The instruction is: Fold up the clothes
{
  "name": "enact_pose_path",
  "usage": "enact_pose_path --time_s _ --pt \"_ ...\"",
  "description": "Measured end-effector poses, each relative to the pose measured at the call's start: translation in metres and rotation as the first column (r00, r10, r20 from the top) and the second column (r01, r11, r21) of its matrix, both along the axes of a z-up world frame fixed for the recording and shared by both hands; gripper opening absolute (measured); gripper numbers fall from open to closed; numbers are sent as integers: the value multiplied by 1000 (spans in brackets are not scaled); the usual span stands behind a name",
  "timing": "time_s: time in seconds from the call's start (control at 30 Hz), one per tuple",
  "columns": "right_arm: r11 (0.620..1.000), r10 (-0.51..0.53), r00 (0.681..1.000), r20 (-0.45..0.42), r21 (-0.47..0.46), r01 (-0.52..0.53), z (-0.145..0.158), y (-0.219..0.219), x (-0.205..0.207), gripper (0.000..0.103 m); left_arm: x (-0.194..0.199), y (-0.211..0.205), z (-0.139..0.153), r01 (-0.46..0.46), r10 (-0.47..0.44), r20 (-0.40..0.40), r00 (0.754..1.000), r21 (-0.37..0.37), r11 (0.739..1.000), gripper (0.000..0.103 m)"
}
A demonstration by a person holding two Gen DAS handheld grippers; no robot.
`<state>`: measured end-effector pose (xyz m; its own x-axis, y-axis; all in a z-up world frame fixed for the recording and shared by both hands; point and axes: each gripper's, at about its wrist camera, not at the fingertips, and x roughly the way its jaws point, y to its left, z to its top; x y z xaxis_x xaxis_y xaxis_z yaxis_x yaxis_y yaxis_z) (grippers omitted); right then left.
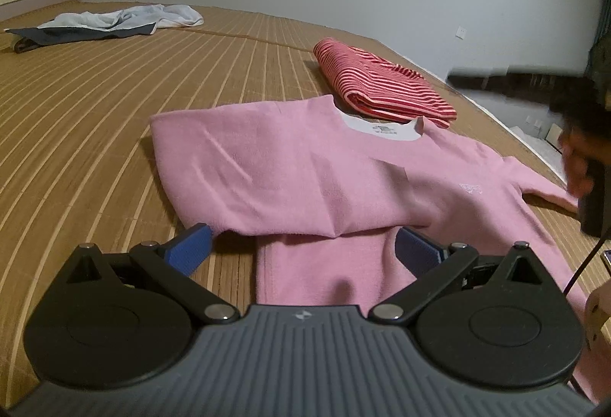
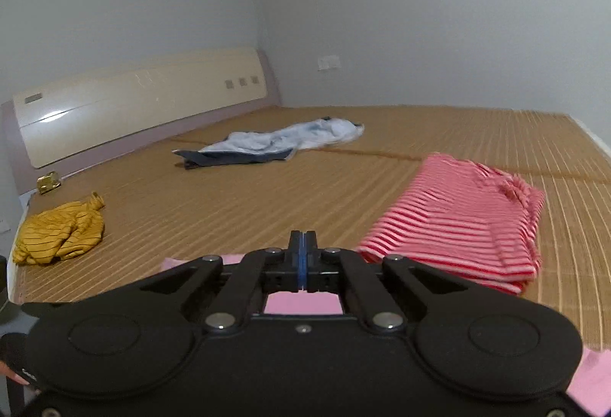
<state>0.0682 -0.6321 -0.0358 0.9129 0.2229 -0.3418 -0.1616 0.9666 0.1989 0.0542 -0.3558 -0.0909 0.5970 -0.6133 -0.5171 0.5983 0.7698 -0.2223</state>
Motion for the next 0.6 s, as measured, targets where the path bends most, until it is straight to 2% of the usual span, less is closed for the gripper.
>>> enact_pose_path --time_s 0.07,0.13,0.17,0.2,0.27,0.3,0.37,0.47,0.53,0.6 --pt "1000 25 998 -56 20 -24 -15 -2 5 5 0 0 0 -4 4 4 1000 1 1000 103" --pt "996 62 991 -116 67 -54 -36 -2 12 15 0 -1 0 -3 3 4 1000 2 1000 103" --pt "994 78 987 -144 86 -66 -45 -1 15 25 0 -2 0 -3 3 4 1000 2 1000 103" --pt "994 83 984 -158 85 -71 -53 2 18 32 0 -2 -1 -2 2 5 1000 3 1000 103" --pt "996 87 981 -176 48 -80 -61 9 23 33 0 -3 -1 -1 1 6 1000 8 1000 103" --pt "996 89 980 -180 30 -85 -64 12 25 40 0 -4 -2 0 0 6 1000 12 1000 103" --pt "995 98 973 -210 2 -100 -70 18 30 48 1 -4 -2 1 -1 6 1000 17 1000 103" --pt "992 115 963 -244 -29 -126 -79 25 32 46 1 -6 -3 2 -2 7 1000 20 1000 103" --pt "990 104 962 -251 -62 -123 -84 31 31 39 1 -6 -3 3 -3 8 1000 21 1000 103" --pt "988 95 963 -254 -91 -121 -86 34 29 17 2 -6 -3 4 -4 8 1000 23 1000 103"
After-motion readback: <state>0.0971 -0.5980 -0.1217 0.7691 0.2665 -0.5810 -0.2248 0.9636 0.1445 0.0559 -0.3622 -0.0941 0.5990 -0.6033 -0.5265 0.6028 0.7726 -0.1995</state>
